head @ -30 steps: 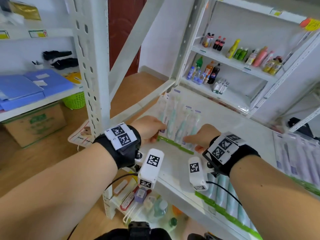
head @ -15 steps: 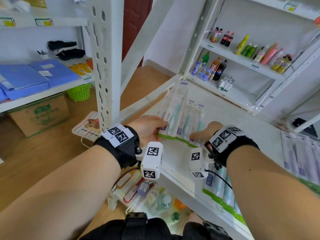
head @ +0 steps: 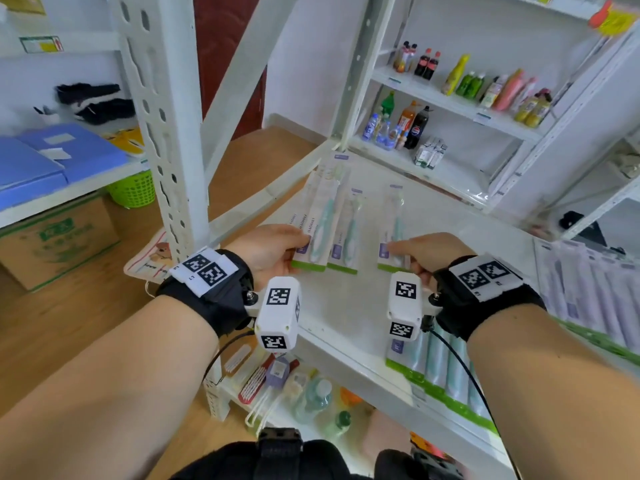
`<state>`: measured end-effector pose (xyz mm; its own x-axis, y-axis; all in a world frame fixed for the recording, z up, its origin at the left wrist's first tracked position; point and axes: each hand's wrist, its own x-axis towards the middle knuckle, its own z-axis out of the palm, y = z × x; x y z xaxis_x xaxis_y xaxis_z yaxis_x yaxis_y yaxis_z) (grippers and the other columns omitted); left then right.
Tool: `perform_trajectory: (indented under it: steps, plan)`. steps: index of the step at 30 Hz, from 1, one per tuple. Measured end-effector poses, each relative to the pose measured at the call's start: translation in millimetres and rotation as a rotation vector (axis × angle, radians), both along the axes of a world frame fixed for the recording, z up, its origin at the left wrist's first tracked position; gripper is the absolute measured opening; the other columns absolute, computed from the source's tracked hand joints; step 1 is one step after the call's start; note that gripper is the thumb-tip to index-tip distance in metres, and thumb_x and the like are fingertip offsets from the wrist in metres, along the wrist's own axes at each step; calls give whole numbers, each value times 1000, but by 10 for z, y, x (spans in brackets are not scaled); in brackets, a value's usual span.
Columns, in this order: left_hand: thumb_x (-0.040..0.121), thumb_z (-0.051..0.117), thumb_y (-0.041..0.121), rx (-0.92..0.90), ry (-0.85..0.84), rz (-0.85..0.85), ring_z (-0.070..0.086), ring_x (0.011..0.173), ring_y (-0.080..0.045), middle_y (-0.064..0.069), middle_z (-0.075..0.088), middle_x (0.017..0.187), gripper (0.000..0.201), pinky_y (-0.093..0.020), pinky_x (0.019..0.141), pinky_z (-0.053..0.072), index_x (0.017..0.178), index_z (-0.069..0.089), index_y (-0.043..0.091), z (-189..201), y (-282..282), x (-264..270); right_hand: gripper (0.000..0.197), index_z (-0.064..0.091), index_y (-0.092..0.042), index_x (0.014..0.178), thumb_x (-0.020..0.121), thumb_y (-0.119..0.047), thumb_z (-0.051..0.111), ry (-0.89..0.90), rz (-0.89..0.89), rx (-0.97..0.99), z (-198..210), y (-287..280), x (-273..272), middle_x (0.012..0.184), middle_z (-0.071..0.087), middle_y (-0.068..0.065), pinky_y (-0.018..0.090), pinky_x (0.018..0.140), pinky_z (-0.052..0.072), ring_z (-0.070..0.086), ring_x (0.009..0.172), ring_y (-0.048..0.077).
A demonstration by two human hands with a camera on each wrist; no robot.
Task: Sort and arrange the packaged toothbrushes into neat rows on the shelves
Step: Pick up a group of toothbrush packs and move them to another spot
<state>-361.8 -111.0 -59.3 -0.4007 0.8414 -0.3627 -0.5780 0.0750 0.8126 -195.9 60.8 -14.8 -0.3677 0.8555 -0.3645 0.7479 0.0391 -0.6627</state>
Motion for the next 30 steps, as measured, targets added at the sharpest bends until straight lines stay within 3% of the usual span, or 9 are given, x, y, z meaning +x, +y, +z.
perform_trajectory:
  steps: [4,10,14,17,19,22,25,27,30]
  plan:
    - [97,43,3,-9,16,-4,71,66,-22,-14,73,76,12,-31,53,58,90,53,1,-28,7,-22,25,67,-8,81,73,-29,78,197,-73,-84,68,-29,329,41,42,0,17,36,29,33,30,11]
    - [97,42,4,-8,82,-4,71,65,-20,-12,73,74,15,-29,51,57,88,53,2,-14,19,35,18,62,-11,75,81,-25,71,362,-135,-88,121,-71,857,40,36,-2,16,32,26,28,32,8]
    - [96,43,4,-21,151,-7,70,63,-17,-8,73,71,15,-28,52,57,88,55,5,61,31,121,18,61,-7,97,89,-23,63,453,-189,-142,123,-89,1216,45,36,-3,16,30,29,31,33,7]
    - [95,46,4,-45,216,-61,70,62,-15,-9,72,73,15,-27,55,58,86,57,7,127,80,274,22,62,-6,105,93,-23,57,485,-211,-169,102,-107,1461,48,39,-3,18,32,31,32,36,7]
    - [94,47,3,-74,279,-124,68,60,-15,-11,68,74,16,-28,57,58,83,57,6,152,125,414,20,61,-5,105,95,-21,54,535,-236,-190,75,-120,1601,53,42,-1,19,32,32,32,39,8]
    - [93,46,-3,-125,329,-210,63,59,-22,-11,63,67,18,-37,60,56,79,57,5,147,174,641,15,58,-5,98,97,-17,49,598,-265,-205,23,-116,1796,51,43,1,17,33,31,33,36,8]
    - [90,46,-8,-159,396,-257,63,55,-18,-10,63,65,20,-29,57,55,81,60,3,117,208,853,15,55,-3,98,98,-14,45,630,-269,-239,-36,-92,1985,49,41,2,18,34,30,33,34,8]
    - [89,45,-9,-183,446,-291,63,55,-14,-12,64,70,19,-24,55,53,83,60,1,101,227,954,15,54,-1,102,98,-11,44,656,-272,-257,-75,-89,2097,53,42,3,19,33,30,35,34,8]
    - [89,47,-7,-216,513,-302,56,68,-22,-20,57,87,14,-29,64,47,89,59,0,97,238,1014,14,55,0,95,97,-9,45,699,-306,-284,-122,-128,2241,52,47,4,19,31,31,37,34,8]
